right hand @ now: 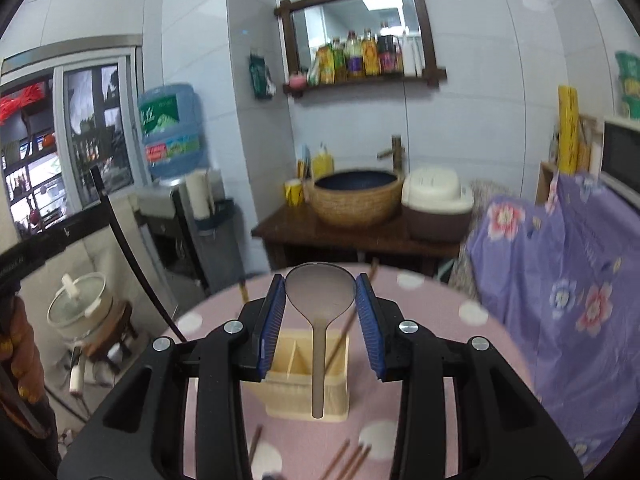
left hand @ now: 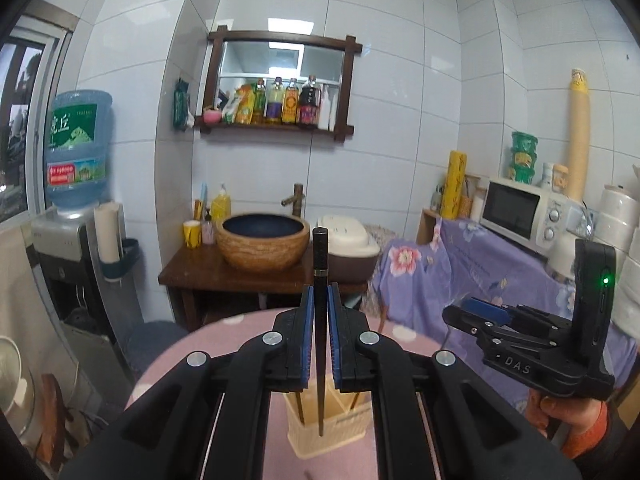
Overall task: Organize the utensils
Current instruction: 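Insert black chopstick into holder with left tool while right tool carries spoon over it, then lower the clear spoon into the holder with right tool and open, then move left tool to the wooden spatula handle while right tool approaches brown chopsticks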
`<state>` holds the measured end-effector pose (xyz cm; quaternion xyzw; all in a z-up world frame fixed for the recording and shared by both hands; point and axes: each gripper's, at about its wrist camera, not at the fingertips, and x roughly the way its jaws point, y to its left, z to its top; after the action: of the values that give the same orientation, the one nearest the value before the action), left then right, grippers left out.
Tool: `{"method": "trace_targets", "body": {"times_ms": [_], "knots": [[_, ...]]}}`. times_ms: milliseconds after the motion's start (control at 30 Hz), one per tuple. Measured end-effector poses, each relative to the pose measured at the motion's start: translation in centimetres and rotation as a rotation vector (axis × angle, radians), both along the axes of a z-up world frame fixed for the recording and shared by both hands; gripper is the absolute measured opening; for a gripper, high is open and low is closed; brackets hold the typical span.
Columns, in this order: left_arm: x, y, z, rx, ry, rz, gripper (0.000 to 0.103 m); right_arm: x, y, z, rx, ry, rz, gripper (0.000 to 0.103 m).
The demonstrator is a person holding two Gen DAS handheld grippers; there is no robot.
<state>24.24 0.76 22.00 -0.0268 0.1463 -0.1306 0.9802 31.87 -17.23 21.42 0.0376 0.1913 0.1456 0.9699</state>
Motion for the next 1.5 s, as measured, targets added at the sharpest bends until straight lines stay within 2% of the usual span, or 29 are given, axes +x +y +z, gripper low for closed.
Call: {"method": "trace_targets", "body": {"times_ms": [67,133,267,467,667,800,867,1033,1067,1100,1133,1167,1233,1300,1367,1500], "knots": [[1.8,-0.2,0.4,-0.014,0.009,0.023,0.008,1.2,0.9,0.8,-0.010,-0.027,-0.027,0.037],[3.2,-0.3,-0.1,-0.020,0.020,0.035,0.008,2.0,1.7,0.2,-0.018,-0.028,-0.039,0.037],[4.9,-0.7,-3.0,-0.023,0.060,0.050,0.008,3.7,2.8,-3.6,-0.043,0.006,-0.058,0.037],[6.3,-1.4,-9.2,0.008,0.131,0.085,0.008,4.8,3.4,-9.0,-0.072,0.049,-0.081,0.037],[6.8,-1.4,-12.8,0.000,0.213,0.071,0.008,5.4,3.4,-13.0,-0.076,0.113,-0.089,0.037],[6.9,-1.4,-14.1,-0.013,0.242,0.061,0.008,5.3,3.2,-14.8,-0.065,0.139,-0.088,0.037],[6.6,-1.5,-14.3,0.001,0.225,0.073,0.008,5.1,3.2,-15.3,-0.070,0.131,-0.089,0.037],[6.3,-1.7,-14.2,0.008,0.223,0.070,0.009,4.8,3.4,-15.3,-0.081,0.115,-0.084,0.037],[6.3,-1.7,-14.2,0.009,0.223,0.070,0.009,4.7,3.2,-15.2,-0.073,0.109,-0.086,0.038],[6.3,-1.7,-14.2,0.006,0.223,0.070,0.010,4.6,3.1,-15.1,-0.067,0.102,-0.090,0.044],[6.1,-1.6,-14.2,0.002,0.222,0.069,0.019,4.4,3.0,-15.0,-0.065,0.094,-0.093,0.057],[5.8,-1.5,-14.1,-0.005,0.219,0.066,0.036,4.2,2.9,-14.9,-0.065,0.085,-0.093,0.063],[4.9,-1.4,-14.2,-0.016,0.203,0.068,0.053,3.4,3.0,-14.5,-0.077,0.058,-0.083,0.066],[3.6,-1.3,-14.2,-0.006,0.185,0.071,0.057,2.1,3.1,-14.2,-0.094,0.021,-0.078,0.066],[2.2,-1.1,-14.5,0.002,0.176,0.070,0.069,0.5,3.1,-14.1,-0.107,-0.001,-0.068,0.067],[-0.2,0.0,-16.0,-0.024,0.204,0.067,0.076,-2.4,2.9,-14.7,-0.109,0.019,-0.029,0.067]]}}
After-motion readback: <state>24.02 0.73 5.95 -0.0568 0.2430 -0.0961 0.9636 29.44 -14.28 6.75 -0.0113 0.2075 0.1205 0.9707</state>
